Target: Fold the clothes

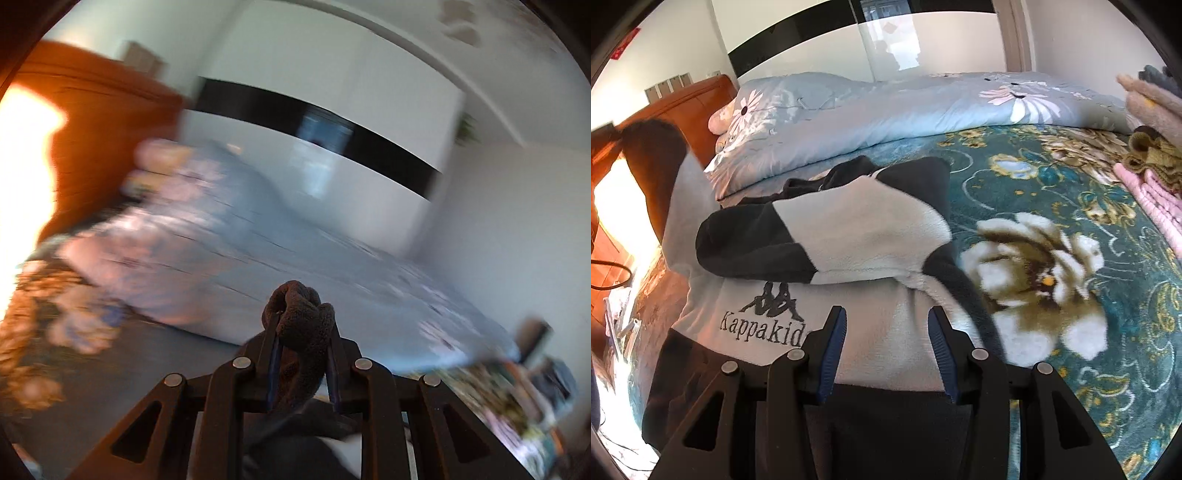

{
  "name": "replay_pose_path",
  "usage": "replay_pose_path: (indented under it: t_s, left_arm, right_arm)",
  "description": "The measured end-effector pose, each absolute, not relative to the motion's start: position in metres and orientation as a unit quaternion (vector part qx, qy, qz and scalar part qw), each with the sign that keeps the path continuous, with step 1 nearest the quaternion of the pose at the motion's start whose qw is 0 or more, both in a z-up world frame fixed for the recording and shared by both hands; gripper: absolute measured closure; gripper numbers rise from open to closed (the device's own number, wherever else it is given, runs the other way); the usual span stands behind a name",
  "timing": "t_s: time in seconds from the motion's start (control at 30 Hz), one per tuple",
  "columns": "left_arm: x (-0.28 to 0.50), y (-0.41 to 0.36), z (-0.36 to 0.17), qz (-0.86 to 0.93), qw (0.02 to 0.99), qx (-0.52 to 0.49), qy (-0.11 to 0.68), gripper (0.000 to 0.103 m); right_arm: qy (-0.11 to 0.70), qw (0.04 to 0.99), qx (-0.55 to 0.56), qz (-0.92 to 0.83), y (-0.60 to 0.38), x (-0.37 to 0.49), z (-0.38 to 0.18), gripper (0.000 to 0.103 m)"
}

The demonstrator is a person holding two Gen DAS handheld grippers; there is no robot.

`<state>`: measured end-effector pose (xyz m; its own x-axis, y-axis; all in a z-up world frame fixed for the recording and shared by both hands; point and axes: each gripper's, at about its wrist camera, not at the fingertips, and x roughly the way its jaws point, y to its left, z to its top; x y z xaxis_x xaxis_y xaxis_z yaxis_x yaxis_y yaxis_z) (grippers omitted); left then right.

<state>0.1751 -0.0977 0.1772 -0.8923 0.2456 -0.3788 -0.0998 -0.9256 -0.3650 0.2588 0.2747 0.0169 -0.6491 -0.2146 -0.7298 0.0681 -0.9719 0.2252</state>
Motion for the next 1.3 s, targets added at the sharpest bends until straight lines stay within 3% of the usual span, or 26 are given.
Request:
replay_pose_path:
  t_s: [0.23,0.47,0.5,0.57,0.6,0.73,0.87,0.97,1.2,1.23,1.3]
  left_arm:
    - [0.151,0.054,0.102,0.912,0.212,-0.327,-0.130,0.081]
    - [0.143,0.118,0.000,0.840,0.240,-0.470,-0.128,0.076]
    - [0.148,0.118,-0.004,0.830,0.252,-0.477,-0.137,0.075]
    - [0.159,0.117,-0.012,0.813,0.275,-0.489,-0.153,0.053]
    - [0.168,0.115,-0.008,0.816,0.283,-0.480,-0.149,0.049]
    - [0.205,0.074,0.014,0.829,0.296,-0.443,-0.171,0.046]
    - [0.231,0.008,0.025,0.877,0.205,-0.413,-0.134,0.039]
    - [0.247,-0.041,0.013,0.900,0.085,-0.424,-0.055,0.038]
    - [0.235,-0.079,-0.031,0.874,0.016,-0.482,-0.059,0.038]
    - [0.233,-0.078,-0.035,0.874,0.007,-0.484,-0.051,0.038]
    - [0.230,-0.080,-0.040,0.872,-0.002,-0.486,-0.063,0.038]
  right_arm:
    - [-0.112,0.048,0.405,-0.906,0.301,0.267,0.021,0.056]
    - [-0.128,0.021,0.413,-0.902,0.321,0.276,0.017,0.056]
    - [-0.131,0.019,0.414,-0.900,0.322,0.276,0.016,0.056]
    - [-0.131,0.021,0.415,-0.900,0.321,0.273,0.017,0.056]
    - [-0.129,0.025,0.414,-0.900,0.319,0.272,0.018,0.056]
    - [-0.136,0.056,0.409,-0.900,0.308,0.259,0.025,0.056]
    - [-0.157,0.118,0.395,-0.897,0.294,0.232,0.035,0.056]
    - [-0.170,0.141,0.403,-0.888,0.288,0.199,0.033,0.048]
    - [-0.288,0.126,0.479,-0.820,0.294,0.130,-0.017,0.048]
    - [-0.297,0.126,0.476,-0.818,0.295,0.130,-0.017,0.050]
    - [-0.279,0.127,0.476,-0.825,0.289,0.130,-0.007,0.080]
